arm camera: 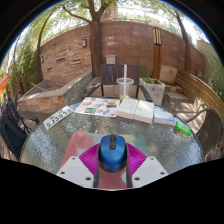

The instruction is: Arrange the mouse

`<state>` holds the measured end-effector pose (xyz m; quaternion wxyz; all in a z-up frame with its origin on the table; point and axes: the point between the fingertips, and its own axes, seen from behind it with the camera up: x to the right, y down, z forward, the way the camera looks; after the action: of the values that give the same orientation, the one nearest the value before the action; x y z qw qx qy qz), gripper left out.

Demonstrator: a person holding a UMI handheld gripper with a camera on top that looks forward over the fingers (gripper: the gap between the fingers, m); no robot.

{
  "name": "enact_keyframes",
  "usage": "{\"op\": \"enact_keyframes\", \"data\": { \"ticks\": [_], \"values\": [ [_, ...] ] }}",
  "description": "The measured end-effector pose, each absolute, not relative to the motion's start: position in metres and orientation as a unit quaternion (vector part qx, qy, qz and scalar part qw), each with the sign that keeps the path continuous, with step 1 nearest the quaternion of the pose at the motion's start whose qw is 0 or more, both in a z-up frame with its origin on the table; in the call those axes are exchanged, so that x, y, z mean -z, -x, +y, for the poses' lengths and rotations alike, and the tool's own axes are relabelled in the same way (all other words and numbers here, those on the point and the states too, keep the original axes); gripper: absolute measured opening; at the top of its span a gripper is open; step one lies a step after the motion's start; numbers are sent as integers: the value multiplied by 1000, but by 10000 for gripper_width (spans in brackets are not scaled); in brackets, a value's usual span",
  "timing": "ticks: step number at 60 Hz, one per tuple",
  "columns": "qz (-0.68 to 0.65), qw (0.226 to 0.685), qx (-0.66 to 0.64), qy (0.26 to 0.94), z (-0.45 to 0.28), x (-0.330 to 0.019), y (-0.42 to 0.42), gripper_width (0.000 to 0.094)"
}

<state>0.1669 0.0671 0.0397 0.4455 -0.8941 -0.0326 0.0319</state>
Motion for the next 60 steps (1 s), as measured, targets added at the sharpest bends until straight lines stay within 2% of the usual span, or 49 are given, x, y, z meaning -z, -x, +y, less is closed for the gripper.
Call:
{"op": "enact_keyframes", "data": {
  "ticks": [6, 10, 12, 15, 16, 18, 22, 30, 39, 48, 60],
  "values": [
    [-42, 419, -23, 907, 58, 1, -156, 456],
    [-41, 408, -18, 912, 51, 6, -152, 542],
    [-38, 410, -18, 911, 49, 0, -153, 630],
    [-37, 414, -17, 909, 40, -9, -149, 831],
    [-37, 416, -16, 908, 37, -14, -148, 867],
    [-35, 421, -9, 906, 31, -25, -149, 824],
    [-31, 425, 8, 904, 12, -50, -150, 856],
    [-25, 432, 16, 901, -35, -112, -140, 855],
    [-16, 439, 34, 898, -89, -165, -132, 855],
    [-2, 443, 44, 896, -130, -193, -128, 851],
    [1, 443, 51, 895, -157, -202, -122, 850]
  ]
}}
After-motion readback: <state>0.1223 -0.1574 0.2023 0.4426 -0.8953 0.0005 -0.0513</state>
